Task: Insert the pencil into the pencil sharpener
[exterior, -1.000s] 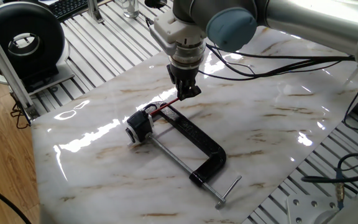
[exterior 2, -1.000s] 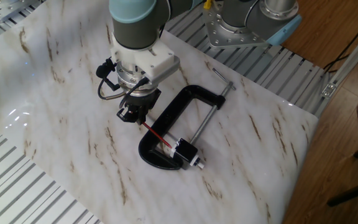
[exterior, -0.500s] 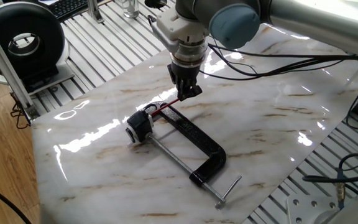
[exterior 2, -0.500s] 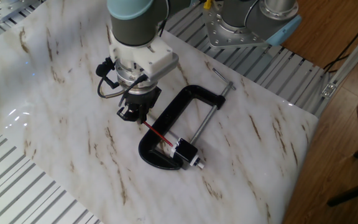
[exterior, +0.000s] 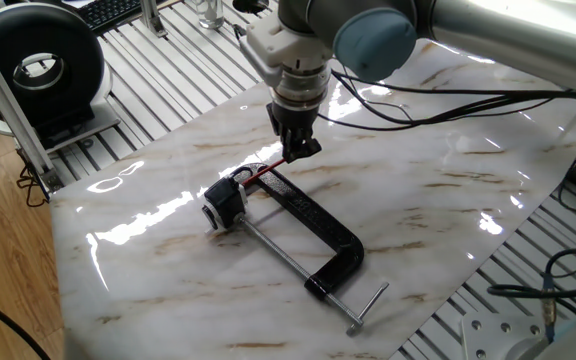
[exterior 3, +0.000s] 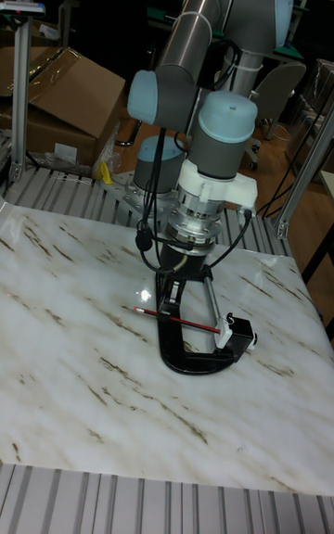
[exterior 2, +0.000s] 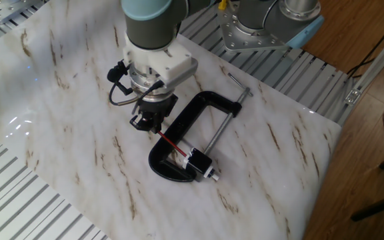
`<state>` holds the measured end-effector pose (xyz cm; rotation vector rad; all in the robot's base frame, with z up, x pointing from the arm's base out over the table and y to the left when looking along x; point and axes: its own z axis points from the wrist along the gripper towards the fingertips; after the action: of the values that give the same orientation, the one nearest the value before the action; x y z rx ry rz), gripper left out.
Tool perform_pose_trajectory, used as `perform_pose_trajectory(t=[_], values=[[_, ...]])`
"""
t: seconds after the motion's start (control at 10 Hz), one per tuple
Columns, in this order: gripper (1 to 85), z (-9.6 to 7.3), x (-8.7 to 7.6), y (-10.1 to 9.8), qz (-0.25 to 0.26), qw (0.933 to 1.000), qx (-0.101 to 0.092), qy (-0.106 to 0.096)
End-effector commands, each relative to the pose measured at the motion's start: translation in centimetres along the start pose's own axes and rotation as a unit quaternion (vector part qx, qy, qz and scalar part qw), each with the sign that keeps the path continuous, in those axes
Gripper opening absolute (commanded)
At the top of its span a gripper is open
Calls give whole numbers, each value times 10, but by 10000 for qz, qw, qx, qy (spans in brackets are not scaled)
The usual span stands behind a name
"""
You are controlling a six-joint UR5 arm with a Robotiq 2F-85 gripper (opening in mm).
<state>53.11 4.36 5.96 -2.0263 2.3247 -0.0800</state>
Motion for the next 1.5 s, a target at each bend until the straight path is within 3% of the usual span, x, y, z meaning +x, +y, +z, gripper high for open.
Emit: perform_pose_trajectory(t=[0.0, 0.5, 0.9, 1.4], values=[[10, 2, -14, 4, 150, 9999, 34, -51], [10, -1, -24, 4, 197, 9998, 55, -62], [10, -1, -35, 0, 265, 9993, 160, -227], [10, 0, -37, -3, 183, 9992, 244, -245]])
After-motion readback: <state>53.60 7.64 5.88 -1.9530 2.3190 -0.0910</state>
